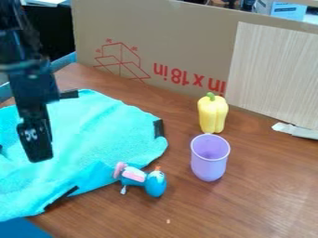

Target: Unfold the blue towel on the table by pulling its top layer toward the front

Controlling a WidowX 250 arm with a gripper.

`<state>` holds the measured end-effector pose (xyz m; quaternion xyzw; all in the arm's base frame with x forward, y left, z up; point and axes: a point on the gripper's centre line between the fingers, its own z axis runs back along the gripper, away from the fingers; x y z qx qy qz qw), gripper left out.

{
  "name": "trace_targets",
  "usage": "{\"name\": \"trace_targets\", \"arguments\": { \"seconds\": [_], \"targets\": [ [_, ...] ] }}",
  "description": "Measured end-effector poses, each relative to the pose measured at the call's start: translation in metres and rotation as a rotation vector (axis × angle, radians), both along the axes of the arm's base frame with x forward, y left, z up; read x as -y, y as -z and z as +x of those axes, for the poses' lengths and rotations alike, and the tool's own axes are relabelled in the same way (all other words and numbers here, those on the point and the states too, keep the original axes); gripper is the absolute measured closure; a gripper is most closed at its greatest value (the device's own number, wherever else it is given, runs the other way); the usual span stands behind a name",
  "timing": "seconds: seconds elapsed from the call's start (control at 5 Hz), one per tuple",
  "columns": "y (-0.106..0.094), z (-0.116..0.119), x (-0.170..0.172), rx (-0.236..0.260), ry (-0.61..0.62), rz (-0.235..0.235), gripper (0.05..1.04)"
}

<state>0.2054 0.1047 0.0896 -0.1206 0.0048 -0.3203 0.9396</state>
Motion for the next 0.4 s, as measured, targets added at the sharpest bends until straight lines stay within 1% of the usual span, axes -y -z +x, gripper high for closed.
{"name": "trace_targets", "arguments": {
  "seconds": [0.2,0.4],
  "targets": [
    [-0.028,0.018,-0.015,0.121,-0.101,0.028,0.082],
    [-0.052,0.042,-0.035,0.232,-0.254,0.111,0.082]
  ]
}}
